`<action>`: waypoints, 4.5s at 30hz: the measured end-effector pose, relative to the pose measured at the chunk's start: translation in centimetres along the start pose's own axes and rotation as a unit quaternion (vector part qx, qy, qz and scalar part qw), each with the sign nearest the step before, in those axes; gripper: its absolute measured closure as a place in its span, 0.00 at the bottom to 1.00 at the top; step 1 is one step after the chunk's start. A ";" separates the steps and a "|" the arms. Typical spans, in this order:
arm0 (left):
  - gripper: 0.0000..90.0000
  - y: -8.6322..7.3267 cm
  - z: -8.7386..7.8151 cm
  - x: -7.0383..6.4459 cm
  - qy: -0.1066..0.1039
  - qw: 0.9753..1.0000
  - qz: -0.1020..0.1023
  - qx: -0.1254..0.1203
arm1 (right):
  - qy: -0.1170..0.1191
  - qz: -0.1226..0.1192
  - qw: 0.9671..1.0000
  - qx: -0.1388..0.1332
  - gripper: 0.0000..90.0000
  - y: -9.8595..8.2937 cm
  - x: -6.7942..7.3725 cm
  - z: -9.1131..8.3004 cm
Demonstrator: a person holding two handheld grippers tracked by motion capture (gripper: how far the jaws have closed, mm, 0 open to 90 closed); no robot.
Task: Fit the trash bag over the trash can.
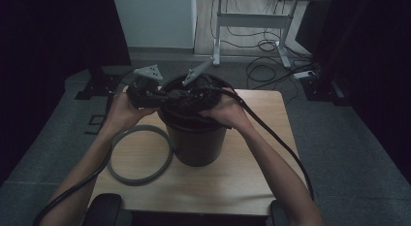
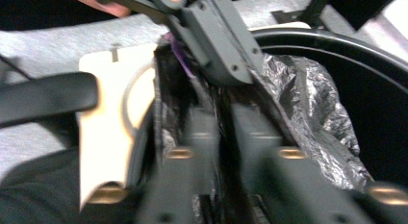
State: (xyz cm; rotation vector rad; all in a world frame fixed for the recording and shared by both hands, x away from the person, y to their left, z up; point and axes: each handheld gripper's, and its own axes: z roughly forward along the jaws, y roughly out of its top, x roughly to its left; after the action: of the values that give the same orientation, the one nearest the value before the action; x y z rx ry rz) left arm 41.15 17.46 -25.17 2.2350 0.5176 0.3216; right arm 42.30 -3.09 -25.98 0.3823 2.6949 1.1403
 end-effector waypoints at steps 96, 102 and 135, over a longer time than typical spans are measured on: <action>0.34 0.3 2.8 8.6 0.096 0.994 -0.052 0.012 | -0.120 0.122 0.985 0.003 0.24 -4.7 -9.3 -5.9; 0.41 -0.7 5.6 9.9 0.075 0.994 -0.077 0.033 | -0.144 0.158 0.976 0.044 0.34 -6.9 -11.3 -3.2; 0.59 -0.1 1.4 5.3 0.059 0.998 -0.014 0.029 | -0.118 0.125 0.985 0.016 0.87 -8.6 -6.3 -8.2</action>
State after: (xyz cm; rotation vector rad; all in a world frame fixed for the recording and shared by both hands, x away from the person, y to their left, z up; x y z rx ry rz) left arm 46.33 19.08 -25.83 2.2721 0.6266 0.4307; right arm 44.69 -16.35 -26.11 0.8257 2.5108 1.0355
